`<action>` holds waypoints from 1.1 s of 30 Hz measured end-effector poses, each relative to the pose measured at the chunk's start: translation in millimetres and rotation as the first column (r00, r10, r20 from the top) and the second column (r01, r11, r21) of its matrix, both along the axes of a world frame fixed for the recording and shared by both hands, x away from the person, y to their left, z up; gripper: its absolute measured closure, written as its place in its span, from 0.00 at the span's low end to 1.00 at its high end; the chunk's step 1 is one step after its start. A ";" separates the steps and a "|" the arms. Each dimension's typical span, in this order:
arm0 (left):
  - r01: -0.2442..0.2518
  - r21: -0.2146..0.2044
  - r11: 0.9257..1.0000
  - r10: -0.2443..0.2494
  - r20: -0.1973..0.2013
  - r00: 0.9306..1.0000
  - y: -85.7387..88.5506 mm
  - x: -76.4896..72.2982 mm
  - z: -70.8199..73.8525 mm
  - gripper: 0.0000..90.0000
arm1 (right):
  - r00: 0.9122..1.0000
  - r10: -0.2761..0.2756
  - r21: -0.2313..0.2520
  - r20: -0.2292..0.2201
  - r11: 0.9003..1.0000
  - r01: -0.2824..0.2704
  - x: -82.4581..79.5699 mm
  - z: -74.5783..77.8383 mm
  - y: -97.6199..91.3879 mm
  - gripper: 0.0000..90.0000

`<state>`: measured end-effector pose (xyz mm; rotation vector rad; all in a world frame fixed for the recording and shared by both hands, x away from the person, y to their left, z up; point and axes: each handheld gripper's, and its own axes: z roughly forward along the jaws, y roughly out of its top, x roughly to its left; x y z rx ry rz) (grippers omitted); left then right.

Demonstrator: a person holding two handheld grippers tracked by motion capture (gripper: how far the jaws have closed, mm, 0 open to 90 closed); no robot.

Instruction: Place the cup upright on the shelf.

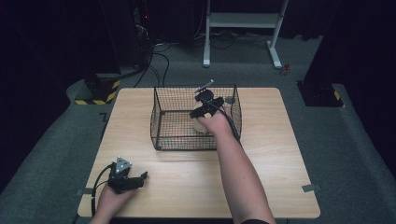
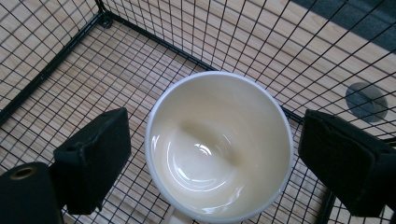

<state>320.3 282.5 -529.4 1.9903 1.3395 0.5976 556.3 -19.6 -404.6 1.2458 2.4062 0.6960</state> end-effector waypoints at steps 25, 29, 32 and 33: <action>-0.001 0.001 1.000 0.001 -0.003 1.000 -0.3 0.0 0.2 0.16 | 0.996 -0.010 0.092 0.090 0.996 0.001 -24.7 25.8 -11.9 0.14; -0.002 0.000 1.000 0.002 -0.003 1.000 -0.3 0.0 0.2 0.16 | 0.995 -0.013 0.100 0.104 0.995 0.002 -32.5 26.0 -15.8 0.15; -0.002 0.000 1.000 0.002 -0.001 1.000 -0.4 0.0 0.1 0.16 | 0.994 -0.015 0.111 0.112 0.994 0.002 -37.1 26.0 -20.7 0.15; -0.002 0.000 1.000 0.002 -0.002 1.000 -0.4 0.0 0.1 0.16 | 0.994 -0.018 0.115 0.109 0.993 0.006 -38.7 25.8 -22.2 0.15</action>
